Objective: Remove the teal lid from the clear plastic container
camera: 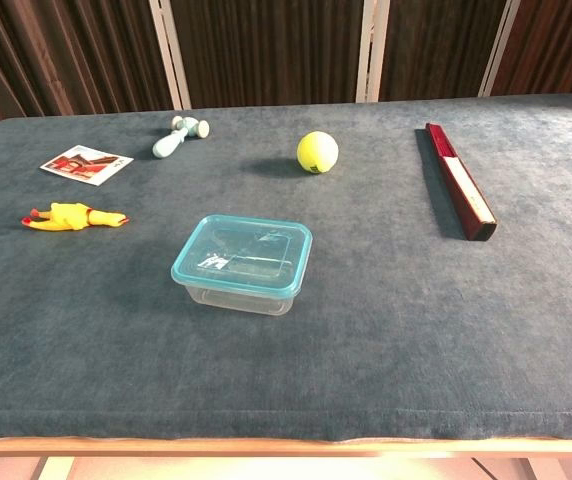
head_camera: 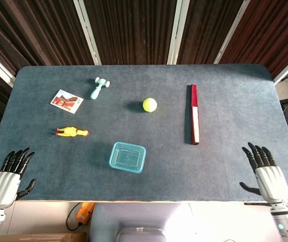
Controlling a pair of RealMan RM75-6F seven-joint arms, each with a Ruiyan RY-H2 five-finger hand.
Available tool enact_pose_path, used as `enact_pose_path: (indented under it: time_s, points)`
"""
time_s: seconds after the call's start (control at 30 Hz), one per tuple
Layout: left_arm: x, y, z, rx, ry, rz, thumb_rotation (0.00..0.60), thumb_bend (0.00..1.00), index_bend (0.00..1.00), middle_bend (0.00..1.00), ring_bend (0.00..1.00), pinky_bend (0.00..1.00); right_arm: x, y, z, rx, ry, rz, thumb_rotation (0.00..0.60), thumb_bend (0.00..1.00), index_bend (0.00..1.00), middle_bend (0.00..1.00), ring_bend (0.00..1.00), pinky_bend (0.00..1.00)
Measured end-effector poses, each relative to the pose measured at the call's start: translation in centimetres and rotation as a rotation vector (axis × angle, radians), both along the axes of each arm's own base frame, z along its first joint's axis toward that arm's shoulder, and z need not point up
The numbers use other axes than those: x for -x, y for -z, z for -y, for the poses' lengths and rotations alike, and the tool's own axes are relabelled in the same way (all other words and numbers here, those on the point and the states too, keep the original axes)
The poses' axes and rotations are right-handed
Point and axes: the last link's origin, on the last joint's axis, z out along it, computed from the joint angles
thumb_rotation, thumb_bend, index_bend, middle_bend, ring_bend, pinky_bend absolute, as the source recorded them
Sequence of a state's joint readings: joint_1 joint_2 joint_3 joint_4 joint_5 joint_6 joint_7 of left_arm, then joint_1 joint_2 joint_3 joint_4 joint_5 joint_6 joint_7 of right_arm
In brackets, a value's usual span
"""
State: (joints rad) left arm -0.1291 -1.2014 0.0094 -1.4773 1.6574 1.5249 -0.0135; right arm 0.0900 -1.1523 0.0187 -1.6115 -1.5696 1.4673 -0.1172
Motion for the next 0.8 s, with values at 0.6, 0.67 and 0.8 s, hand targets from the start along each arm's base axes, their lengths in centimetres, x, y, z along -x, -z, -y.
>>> enact_pose_path:
  time_s: [0.6,0.67,0.8]
  points:
    - [-4.9,7.9,-5.9,0.384,0.201,0.299,0.6,0.28,0.0,0.0,0.0,0.0,-0.1,0.4,0.0,-0.027,0.011,-0.006,0.6,0.13,0.0,0.0,0.0,0.0]
    - [-5.9,9.4,-7.0,0.443,0.204,0.316,0.6,0.27,0.0,0.0,0.0,0.0,-0.1,0.5,0.0,-0.035,0.013,-0.005,0.6,0.13,0.0,0.0,0.0,0.0]
    - [-7.5,12.2,-9.0,0.505,0.193,0.323,0.6,0.27,0.0,0.0,0.0,0.0,-0.2,0.8,0.0,-0.072,0.015,0.004,0.6,0.13,0.0,0.0,0.0,0.0]
